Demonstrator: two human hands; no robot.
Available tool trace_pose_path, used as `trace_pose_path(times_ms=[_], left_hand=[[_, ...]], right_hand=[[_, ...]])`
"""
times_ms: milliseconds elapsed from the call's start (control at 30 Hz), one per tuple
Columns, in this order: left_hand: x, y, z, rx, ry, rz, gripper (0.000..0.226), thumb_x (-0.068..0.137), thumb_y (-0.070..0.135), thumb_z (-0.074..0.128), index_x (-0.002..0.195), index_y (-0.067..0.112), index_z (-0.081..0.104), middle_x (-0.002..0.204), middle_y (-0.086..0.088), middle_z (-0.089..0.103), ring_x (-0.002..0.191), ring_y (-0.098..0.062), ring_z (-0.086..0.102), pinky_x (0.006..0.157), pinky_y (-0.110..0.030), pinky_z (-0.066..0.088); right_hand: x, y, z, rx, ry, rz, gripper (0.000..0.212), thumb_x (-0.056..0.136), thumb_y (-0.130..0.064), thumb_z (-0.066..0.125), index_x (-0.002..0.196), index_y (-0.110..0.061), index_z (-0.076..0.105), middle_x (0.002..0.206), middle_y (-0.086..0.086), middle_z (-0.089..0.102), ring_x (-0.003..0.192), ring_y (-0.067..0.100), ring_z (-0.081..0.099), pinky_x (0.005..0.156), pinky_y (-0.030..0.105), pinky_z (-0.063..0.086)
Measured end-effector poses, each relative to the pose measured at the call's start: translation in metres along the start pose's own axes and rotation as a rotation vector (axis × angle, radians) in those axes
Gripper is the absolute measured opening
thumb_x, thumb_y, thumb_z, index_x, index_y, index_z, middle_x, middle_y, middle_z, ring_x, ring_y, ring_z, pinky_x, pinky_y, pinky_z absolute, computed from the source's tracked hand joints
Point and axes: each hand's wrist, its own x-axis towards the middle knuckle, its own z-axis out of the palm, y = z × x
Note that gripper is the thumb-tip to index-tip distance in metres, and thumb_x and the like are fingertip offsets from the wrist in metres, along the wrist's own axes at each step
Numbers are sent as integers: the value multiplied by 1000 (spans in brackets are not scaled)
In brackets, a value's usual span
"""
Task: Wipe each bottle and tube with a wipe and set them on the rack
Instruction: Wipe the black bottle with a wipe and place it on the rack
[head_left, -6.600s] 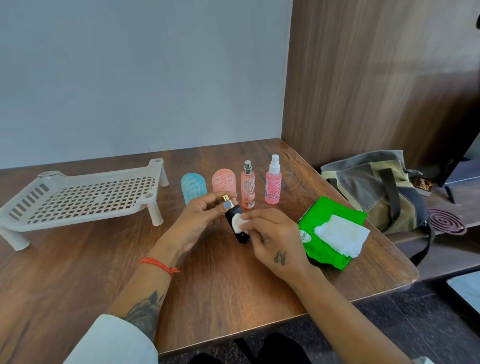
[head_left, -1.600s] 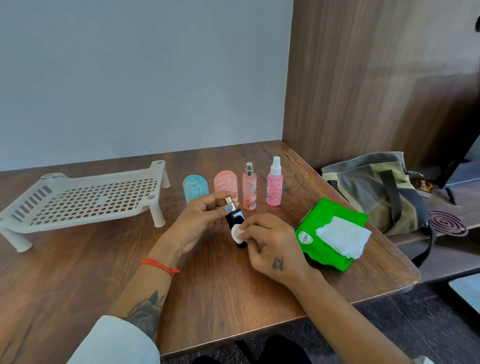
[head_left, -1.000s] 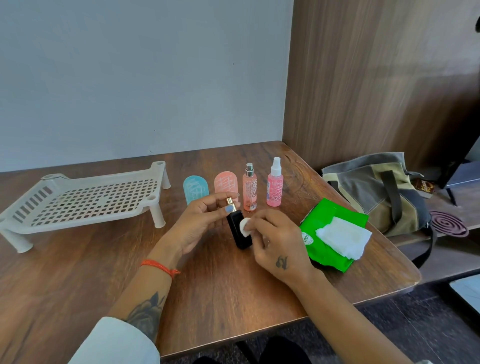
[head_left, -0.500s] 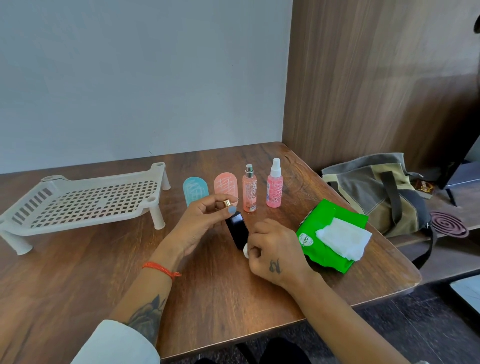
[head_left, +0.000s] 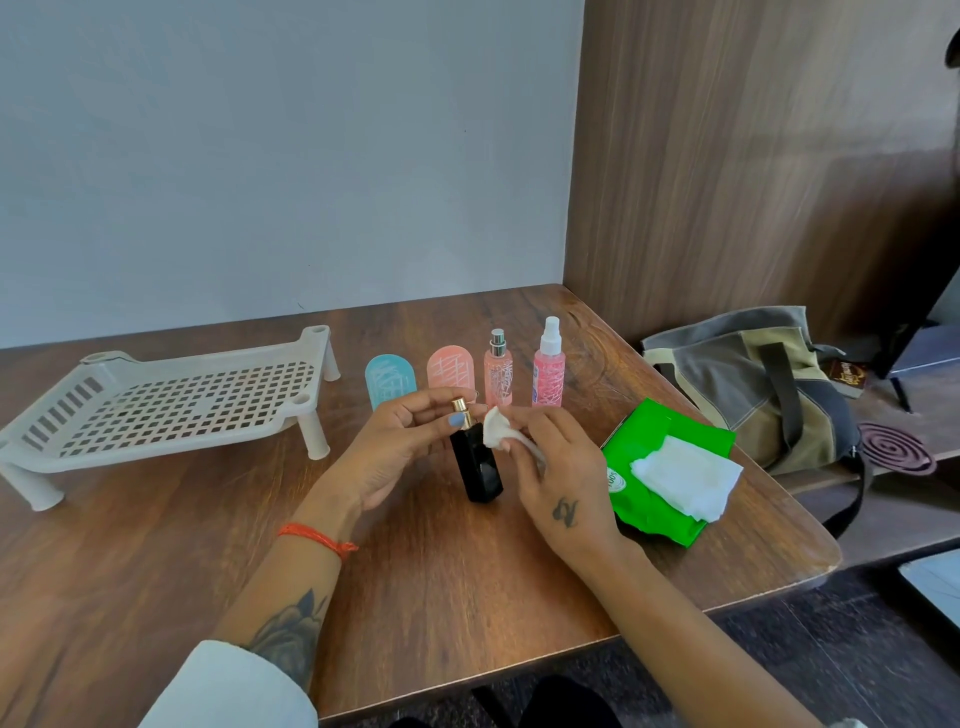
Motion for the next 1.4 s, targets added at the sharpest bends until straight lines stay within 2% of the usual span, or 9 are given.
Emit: trace_pose_path(times_ms=[133,233,467,700,900,1000,1133,1267,1400], left_hand=[[1,-1,-1,14,6,-3,25,84,6,60,105,17,68,105,-1,73,107,-15,65,93,-30,52],[1,-2,-2,18,-5,5,24,85,5,59,105,18,67,104,0,73,105,-14,65,91,-27,52],[2,-3,-2,16,-2,0,25,83,6,61,105,17,67,106,-5,72,107,-18,64,93,-30,51],[1,-3,1,59,1,4,24,84,12,61,106,21,66,104,0,73,107,-17,64,93,-32,50],[0,-2,0,42,-14,-5,22,87,9,59,106,17,66,103,-2,73,103,-14,66,85,-26,54],[0,-2,1,3,7,-29,22,86,7,60,106,14,66,102,-3,74,101,-14,67,80,-25,56],[0,-2,4,-29,61,-21,19,83,7,63,99,16,67,95,1,75,99,-12,68,85,-28,53],[1,2,2,-136,96,37,18,84,4,60,97,13,67,90,2,75,94,-11,69,80,-24,56],[3,7,-3,-313,125,103,20,86,5,55,102,11,65,94,1,74,96,-11,69,78,-24,57]], right_hand=[[0,-4,4,-19,-12,-96,30,86,-4,57,115,-7,64,109,8,64,99,20,60,86,24,47],[1,-7,5,-62,-50,-186,33,87,-10,47,115,-6,65,110,11,66,97,23,61,87,21,45],[2,-3,4,-46,-19,-93,32,86,-13,48,110,-7,68,105,8,68,94,23,64,82,31,53],[0,-9,1,-4,-95,-175,33,85,-7,47,110,-10,68,109,7,65,100,19,60,87,23,48],[-2,-7,-3,-7,-126,-237,29,72,2,61,93,-13,73,98,2,67,92,16,60,81,18,45],[-3,-7,-6,-29,-166,-242,28,68,1,61,86,-14,75,92,1,68,88,14,60,75,19,47],[-9,-6,-10,-61,-254,-232,26,66,-3,55,77,-15,75,88,-1,68,85,15,61,68,24,53],[-15,-12,-9,49,-96,-29,26,66,3,58,75,-17,73,86,-7,67,82,6,61,71,20,49],[-7,-38,-10,497,80,671,19,82,1,64,87,-17,67,92,-1,69,87,13,64,74,21,51]])
